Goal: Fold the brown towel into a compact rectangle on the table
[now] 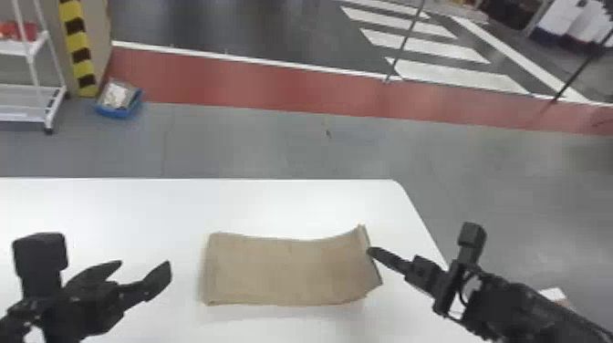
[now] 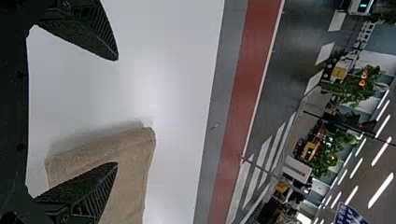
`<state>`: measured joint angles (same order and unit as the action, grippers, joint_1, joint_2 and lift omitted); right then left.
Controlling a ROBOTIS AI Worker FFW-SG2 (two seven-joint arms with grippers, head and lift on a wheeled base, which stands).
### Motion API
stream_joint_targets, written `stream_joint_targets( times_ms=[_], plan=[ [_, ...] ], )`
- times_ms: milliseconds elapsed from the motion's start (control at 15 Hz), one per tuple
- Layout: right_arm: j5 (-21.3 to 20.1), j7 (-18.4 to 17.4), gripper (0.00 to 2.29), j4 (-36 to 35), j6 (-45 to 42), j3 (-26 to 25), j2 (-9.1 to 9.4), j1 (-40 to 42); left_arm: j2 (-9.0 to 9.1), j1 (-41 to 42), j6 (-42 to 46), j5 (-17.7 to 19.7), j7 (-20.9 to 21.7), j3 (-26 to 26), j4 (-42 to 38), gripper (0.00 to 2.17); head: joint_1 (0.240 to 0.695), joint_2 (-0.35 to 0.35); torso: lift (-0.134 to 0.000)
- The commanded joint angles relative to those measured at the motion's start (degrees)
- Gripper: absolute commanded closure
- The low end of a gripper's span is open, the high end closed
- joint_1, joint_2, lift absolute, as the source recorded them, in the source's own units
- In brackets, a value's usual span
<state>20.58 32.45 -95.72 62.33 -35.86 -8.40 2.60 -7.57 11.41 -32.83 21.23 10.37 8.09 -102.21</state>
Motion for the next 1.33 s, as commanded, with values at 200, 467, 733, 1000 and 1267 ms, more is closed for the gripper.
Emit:
stream_joint_targets(
  times_ms=[200,467,733,1000,1267],
  plan=[
    [-2.7,-0.2,0.03,4.9,-7.5,-0.4,0.32,-0.7,-0.34,0.2,0.0,0.3,0.6,-1.5,1.0,0.09,0.695,-0.35,0.0],
    [-1.9,0.0,0.05,5.5,-7.9,-3.6,0.58,0.9,0.1,-0.9,0.7,-0.2,2.5,-0.5,2.5,0.08,0.695,-0.35,0.0],
    [-2.6,0.2,0.07,7.7,-10.5,-5.3,0.4,1.4,0.1,-3.1,5.4,-1.0,4.1,4.0,5.9,0.08,0.695,-0.35,0.0],
    [-2.5,1.3,0.08,7.7,-12.4,-5.6,0.49,2.6,1.07,-7.1,7.9,-0.8,3.5,9.6,12.9,0.1,0.695,-0.35,0.0],
    [-2.8,1.4,0.08,7.8,-16.3,-5.8,0.49,4.0,1.95,-9.1,7.0,1.3,-1.6,14.4,15.0,0.18,0.695,-0.35,0.0]
  ],
)
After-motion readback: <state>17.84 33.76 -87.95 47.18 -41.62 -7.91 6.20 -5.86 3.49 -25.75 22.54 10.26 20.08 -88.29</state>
